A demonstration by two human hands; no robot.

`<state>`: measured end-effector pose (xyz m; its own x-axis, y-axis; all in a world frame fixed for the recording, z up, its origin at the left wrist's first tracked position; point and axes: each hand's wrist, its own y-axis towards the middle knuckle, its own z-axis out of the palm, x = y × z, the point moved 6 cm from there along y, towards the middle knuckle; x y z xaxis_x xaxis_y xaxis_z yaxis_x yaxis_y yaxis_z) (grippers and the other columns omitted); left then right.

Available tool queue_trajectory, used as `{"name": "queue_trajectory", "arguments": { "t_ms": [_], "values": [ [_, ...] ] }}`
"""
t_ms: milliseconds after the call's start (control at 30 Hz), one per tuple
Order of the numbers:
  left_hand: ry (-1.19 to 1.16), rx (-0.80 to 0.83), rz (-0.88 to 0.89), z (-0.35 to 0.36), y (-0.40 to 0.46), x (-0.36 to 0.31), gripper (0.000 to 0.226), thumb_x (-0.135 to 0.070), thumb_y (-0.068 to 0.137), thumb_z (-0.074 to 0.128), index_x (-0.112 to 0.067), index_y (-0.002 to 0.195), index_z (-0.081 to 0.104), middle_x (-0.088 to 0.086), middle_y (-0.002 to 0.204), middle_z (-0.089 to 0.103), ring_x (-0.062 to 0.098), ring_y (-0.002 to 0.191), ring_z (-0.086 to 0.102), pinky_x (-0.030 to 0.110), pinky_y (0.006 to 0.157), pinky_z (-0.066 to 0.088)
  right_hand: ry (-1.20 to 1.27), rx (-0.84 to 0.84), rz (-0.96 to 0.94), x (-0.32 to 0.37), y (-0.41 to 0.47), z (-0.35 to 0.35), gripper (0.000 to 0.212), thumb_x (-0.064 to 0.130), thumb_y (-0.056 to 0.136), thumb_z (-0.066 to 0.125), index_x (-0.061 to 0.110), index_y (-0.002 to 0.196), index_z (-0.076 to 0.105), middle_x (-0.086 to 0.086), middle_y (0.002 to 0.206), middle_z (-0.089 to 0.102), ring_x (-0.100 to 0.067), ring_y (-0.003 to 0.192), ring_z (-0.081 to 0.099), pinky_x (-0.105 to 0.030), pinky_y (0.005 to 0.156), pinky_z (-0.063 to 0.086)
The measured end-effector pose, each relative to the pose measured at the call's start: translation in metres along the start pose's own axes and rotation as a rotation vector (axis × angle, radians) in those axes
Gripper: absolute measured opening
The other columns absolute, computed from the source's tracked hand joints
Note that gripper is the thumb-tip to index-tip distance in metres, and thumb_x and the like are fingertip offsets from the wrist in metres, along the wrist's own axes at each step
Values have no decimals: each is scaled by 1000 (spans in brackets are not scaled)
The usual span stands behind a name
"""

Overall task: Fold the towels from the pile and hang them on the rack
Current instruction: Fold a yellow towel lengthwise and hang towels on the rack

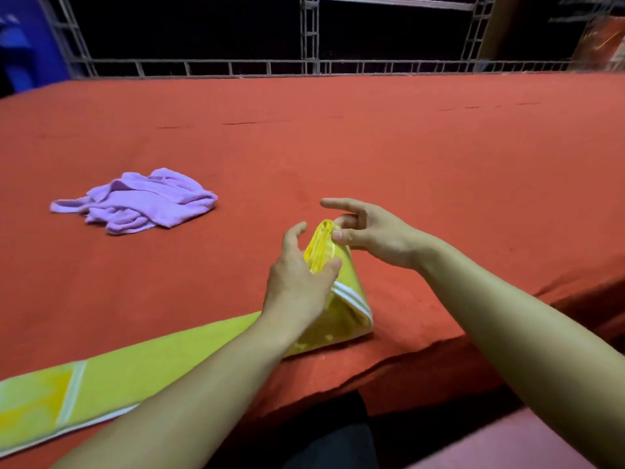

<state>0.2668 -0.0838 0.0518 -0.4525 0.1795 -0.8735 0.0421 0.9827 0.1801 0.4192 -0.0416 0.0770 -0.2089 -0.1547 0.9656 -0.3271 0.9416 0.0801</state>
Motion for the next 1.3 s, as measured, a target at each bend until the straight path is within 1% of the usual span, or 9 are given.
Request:
{"name": "queue_trajectory", "arguments": {
  "t_ms": [100, 267, 500, 767, 967, 1033, 1133, 1200, 1300],
  "values": [
    [-21, -68, -61, -46, -13, 24, 74, -35, 83, 74, -37, 144, 33, 5, 124, 61, 24, 115, 59, 26, 91, 42, -82, 92, -23, 15, 24, 47, 55, 6, 90, 66, 19, 141, 47, 6, 88, 62, 0, 73, 55, -14, 60, 41],
    [-60, -191, -186, -121, -41, 90, 66, -40, 79, 75, -50, 131, 35, -4, 107, 69, 27, 88, 70, 43, 87, 54, -158, 269, -99, 26, 63, 155, 58, 11, 88, 71, 18, 141, 48, -3, 96, 63, -6, 84, 58, -18, 76, 47],
    [-97, -409, -334, -228, -89, 168, 62, -44, 81, 72, -43, 134, 39, -2, 118, 67, 17, 106, 64, 39, 98, 48, -246, 499, -207, 32, 101, 310, 59, 18, 87, 74, 21, 140, 48, -6, 100, 65, -7, 90, 61, -32, 92, 49],
    [165, -493, -405, -314, -105, 200, 61, -50, 93, 53, -27, 146, 32, 3, 123, 61, 29, 117, 57, 38, 97, 43, -262, 625, -227, 39, 122, 420, 58, -1, 89, 65, 11, 141, 44, 0, 90, 63, -2, 77, 58, -16, 78, 48],
    [204, -479, -358, -336, -104, 211, 55, -45, 94, 57, -26, 143, 39, -4, 107, 58, 23, 106, 58, 31, 86, 39, -188, 663, -52, 22, 127, 430, 54, 25, 92, 65, 21, 142, 44, 1, 106, 65, -10, 101, 57, -25, 92, 42],
    [195, -526, -365, -342, -104, 216, 49, -39, 95, 59, -26, 139, 43, -3, 105, 60, 25, 104, 60, 32, 88, 42, -297, 706, 2, 17, 120, 416, 49, 35, 98, 57, 22, 143, 45, 5, 132, 56, -7, 121, 51, -15, 97, 39],
    [211, -558, -400, -349, -101, 227, 45, -36, 95, 59, -25, 136, 47, 1, 109, 61, 27, 106, 60, 36, 93, 43, -413, 734, 61, 7, 113, 379, 45, 42, 101, 44, 21, 141, 51, 14, 139, 52, -1, 125, 48, -9, 99, 36],
    [238, -543, -423, -350, -99, 235, 44, -36, 95, 59, -23, 135, 47, 6, 115, 63, 30, 109, 59, 36, 94, 42, -470, 718, 115, -5, 109, 349, 46, 47, 100, 40, 23, 137, 56, 15, 132, 58, 3, 117, 54, -15, 102, 38],
    [276, -533, -430, -352, -98, 242, 44, -36, 95, 59, -22, 134, 48, 10, 116, 64, 32, 110, 59, 38, 95, 43, -543, 649, 170, -18, 102, 304, 46, 51, 100, 35, 29, 129, 62, 8, 91, 64, 12, 65, 55, -7, 65, 40]
  ]
}}
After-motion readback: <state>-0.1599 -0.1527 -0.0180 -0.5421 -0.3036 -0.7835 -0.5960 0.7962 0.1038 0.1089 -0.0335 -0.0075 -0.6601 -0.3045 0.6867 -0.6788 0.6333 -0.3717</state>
